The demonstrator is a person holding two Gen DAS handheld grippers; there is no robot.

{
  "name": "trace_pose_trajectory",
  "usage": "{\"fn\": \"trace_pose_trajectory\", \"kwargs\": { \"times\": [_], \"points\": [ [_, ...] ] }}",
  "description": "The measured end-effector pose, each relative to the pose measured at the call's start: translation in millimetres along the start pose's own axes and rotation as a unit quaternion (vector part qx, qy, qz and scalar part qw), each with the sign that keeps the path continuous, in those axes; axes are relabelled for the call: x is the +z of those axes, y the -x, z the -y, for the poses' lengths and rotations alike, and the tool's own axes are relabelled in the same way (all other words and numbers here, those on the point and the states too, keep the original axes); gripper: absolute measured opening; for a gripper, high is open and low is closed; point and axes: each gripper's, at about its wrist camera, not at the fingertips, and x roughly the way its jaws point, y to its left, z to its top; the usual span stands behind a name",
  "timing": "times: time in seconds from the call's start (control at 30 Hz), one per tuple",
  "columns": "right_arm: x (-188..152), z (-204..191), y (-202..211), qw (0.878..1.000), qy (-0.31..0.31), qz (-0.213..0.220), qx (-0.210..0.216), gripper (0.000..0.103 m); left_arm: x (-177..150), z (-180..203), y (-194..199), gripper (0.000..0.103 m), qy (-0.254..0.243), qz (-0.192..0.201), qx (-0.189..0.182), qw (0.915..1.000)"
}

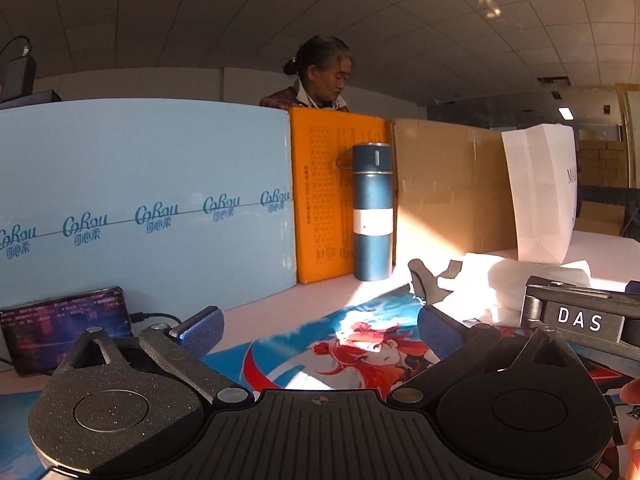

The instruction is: Fold clothes

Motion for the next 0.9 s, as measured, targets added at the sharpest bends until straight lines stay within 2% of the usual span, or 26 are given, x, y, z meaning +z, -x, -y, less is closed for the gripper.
{"fn": "trace_pose_trajectory", "kwargs": {
  "times": [0.23, 0.43, 0.6, 0.77, 0.9],
  "points": [
    [-1.8, 1.6, -15.2, 0.999, -0.007, -0.044, 0.002, 0.103, 0.1, -1.4, -1.9, 0.103, -0.001, -0.007, -0.001, 1.0],
    [-5.3, 2.8, -33.6, 0.995, -0.007, -0.104, -0.005, 0.103, -0.1, -0.9, -5.0, 0.103, -0.009, -0.021, 0.008, 0.9997],
    [-7.4, 9.0, -40.6, 0.992, -0.025, -0.126, -0.018, 0.103, -0.6, -6.3, -8.8, 0.103, 0.003, -0.035, 0.016, 0.9992],
    [-9.6, 12.2, -50.2, 0.987, -0.034, -0.159, -0.012, 0.103, -0.8, -8.5, -11.3, 0.103, 0.007, -0.042, 0.017, 0.999],
    [-10.7, 13.4, -52.8, 0.985, -0.039, -0.169, -0.01, 0.103, -0.9, -8.6, -13.0, 0.103, 0.005, -0.047, 0.017, 0.9987]
  ]
}}
